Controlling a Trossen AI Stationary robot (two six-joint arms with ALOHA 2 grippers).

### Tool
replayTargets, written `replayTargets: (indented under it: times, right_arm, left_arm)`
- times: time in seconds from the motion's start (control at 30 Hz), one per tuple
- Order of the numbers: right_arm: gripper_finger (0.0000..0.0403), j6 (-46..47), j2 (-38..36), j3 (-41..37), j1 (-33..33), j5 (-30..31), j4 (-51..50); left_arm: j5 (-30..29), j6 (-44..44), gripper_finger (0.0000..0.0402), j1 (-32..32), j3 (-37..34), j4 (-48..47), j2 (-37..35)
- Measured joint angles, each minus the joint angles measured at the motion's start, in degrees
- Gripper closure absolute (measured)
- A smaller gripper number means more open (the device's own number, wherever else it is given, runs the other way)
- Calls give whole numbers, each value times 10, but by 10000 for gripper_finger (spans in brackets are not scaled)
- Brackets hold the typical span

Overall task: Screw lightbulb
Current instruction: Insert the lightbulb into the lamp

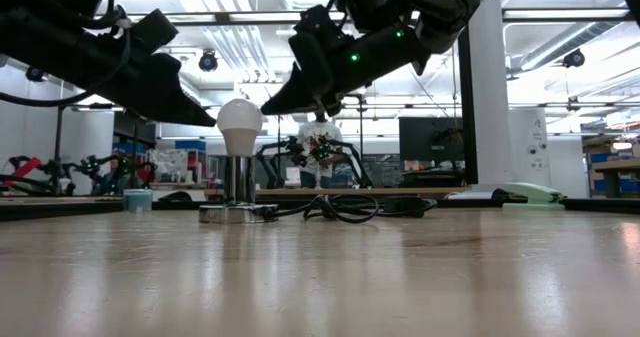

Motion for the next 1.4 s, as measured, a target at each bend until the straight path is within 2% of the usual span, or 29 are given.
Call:
replayTargets:
  times: [0.27, 0.37, 0.53, 0.83, 1.13, 1.4]
  right_arm:
    - [403, -4, -14, 0, 3, 4, -40]
    - [403, -10, -23, 0, 1, 35, -61]
    - [403, -8, -13, 0, -6, 38, -43]
    - [403, 0, 17, 0, -6, 16, -5]
    - [403, 12, 18, 0, 0, -16, -3]
    - [403, 19, 18, 0, 6, -26, -35]
  left_arm:
    - [-7, -11, 401, -3, 0, -30, -6]
    - [16, -15, 401, -7, 0, -37, -15]
    - [59, 12, 401, -8, 0, -7, -18]
    - [53, 28, 401, 4, 0, 13, -6]
    - [14, 20, 401, 10, 0, 13, 0]
    - [14, 7, 401, 10, 0, 0, 0]
